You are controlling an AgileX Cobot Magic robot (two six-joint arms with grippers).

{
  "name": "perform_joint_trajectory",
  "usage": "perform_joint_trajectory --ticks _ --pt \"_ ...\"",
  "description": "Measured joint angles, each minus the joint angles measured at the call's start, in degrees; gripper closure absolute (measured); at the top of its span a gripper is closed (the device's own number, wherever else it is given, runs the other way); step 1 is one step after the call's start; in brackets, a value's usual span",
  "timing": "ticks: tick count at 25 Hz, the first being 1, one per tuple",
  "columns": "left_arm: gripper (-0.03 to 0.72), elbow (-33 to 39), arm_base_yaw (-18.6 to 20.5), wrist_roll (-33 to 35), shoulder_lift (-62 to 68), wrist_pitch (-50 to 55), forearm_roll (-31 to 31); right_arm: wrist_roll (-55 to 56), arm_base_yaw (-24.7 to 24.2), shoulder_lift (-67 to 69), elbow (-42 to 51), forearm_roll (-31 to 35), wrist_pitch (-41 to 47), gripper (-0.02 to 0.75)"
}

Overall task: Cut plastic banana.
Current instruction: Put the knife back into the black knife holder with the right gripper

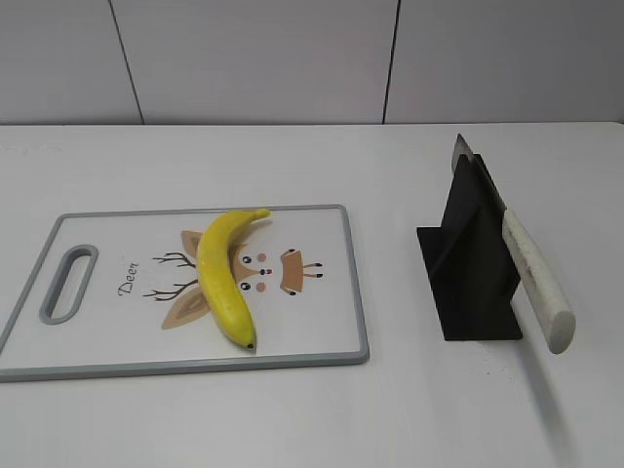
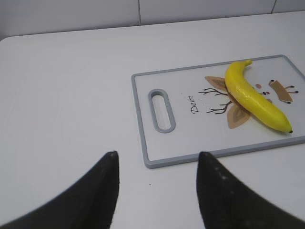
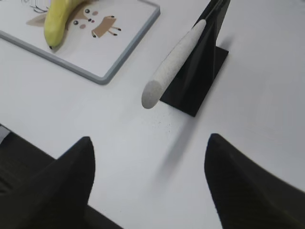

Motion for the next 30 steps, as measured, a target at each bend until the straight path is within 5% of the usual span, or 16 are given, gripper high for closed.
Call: perform_joint_trajectory --ticks 12,30 --pt "0.188 0.00 0.00 0.00 0.00 -0.11 0.00 -0.06 0.00 -12.87 0.11 0.16 1.77 0.171" --pt "0.188 0.00 0.05 0.00 0.00 -0.17 0.05 -1.26 -0.22 -13.63 1.13 1.48 4.03 0.169"
